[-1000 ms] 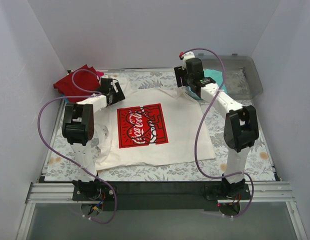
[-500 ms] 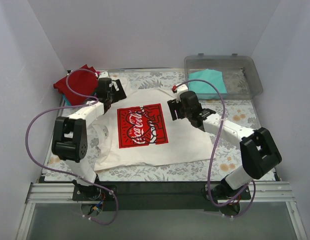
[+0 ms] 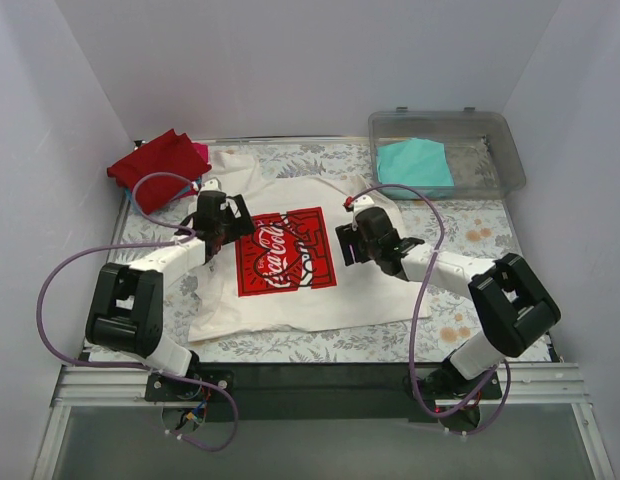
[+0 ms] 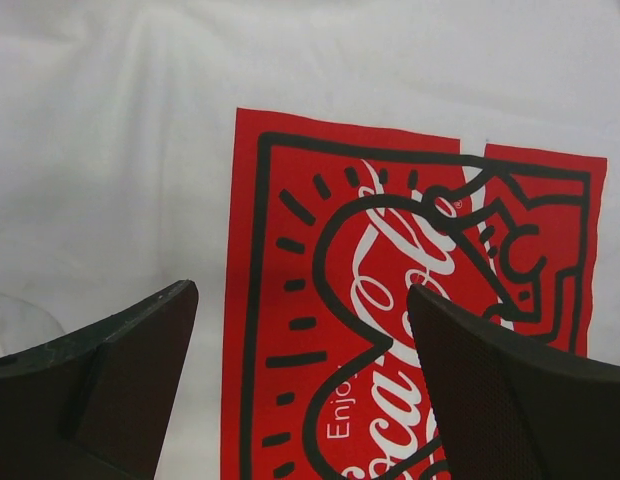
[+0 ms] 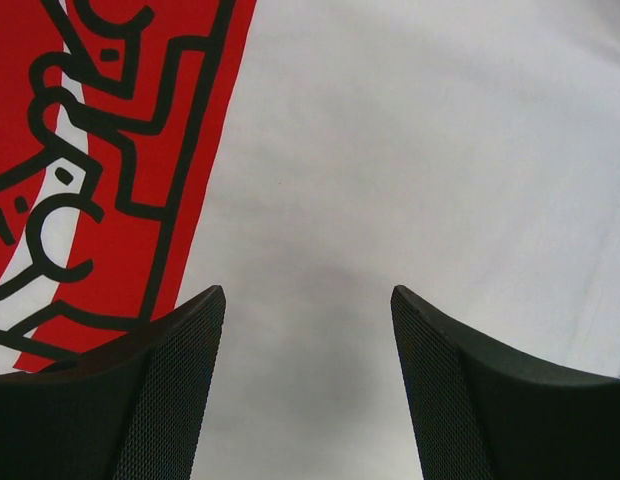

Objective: Fold and stack the t-shirts
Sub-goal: Flatten the tshirt out

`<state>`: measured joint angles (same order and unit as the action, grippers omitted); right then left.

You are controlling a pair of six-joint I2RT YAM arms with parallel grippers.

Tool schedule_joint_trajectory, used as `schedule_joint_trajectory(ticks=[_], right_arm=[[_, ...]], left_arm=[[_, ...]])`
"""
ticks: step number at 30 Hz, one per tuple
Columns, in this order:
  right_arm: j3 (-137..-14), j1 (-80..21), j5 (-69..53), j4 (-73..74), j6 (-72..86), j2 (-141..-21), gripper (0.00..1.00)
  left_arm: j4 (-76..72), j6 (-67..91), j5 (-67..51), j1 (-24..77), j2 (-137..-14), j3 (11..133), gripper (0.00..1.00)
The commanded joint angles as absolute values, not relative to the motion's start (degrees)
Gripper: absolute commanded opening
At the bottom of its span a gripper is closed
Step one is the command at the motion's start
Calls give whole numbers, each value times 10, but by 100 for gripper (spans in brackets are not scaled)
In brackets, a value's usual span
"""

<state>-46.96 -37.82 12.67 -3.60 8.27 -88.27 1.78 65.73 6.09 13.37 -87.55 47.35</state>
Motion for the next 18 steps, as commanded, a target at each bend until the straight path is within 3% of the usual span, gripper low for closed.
schedule_joint_trajectory(ticks=[1,18], right_arm=[[-470,-385,136,-78,101,-904,61],[-518,-364,125,-85,115,-1012,62]], left_arm=[[14,671,49,136,-880,468,79],[37,643,47,132,-1076,600,79]])
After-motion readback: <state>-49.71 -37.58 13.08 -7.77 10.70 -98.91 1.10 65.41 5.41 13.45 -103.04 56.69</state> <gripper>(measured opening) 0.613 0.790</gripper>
